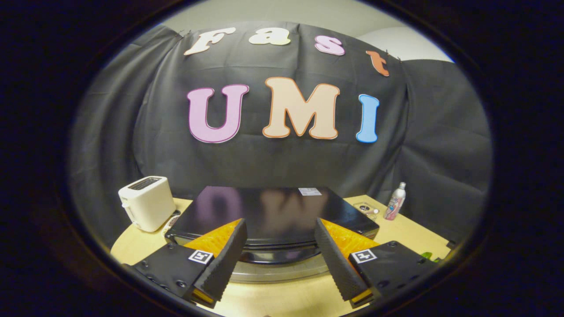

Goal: Open the toaster oven, put the food inside, and close the toaster oven door.

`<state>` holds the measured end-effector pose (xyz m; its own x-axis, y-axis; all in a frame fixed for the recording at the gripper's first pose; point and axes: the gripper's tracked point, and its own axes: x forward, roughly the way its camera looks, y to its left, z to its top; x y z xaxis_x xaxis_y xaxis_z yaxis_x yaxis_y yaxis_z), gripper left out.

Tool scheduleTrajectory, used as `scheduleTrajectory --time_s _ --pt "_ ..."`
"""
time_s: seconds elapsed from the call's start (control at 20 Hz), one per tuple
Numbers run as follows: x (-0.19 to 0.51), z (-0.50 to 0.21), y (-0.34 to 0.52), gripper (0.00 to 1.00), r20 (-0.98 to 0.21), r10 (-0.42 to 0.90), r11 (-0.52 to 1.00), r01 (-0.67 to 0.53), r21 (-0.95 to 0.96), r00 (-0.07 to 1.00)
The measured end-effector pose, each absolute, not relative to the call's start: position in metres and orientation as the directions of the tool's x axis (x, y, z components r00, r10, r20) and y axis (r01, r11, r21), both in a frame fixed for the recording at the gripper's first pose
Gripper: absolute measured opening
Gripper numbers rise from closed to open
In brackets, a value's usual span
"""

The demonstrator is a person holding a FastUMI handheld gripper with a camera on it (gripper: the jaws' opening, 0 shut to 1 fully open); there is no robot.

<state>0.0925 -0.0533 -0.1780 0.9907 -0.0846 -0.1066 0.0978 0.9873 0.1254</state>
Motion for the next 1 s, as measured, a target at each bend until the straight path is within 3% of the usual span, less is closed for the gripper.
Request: scheduleTrajectory --time_s 0.4,0.65,1.0 --pt "0.11 -0.191 -0.049 0.94 -0.024 -0.066 0.968 0.07 0.24 0.998" --pt "0.105 -0.192 -0.05 0.94 0.027 -0.093 0.975 0.086 0.203 0.995" --pt "0.067 -0.2 -0.052 0.92 0.057 -0.112 0.971 0.097 0.221 0.992"
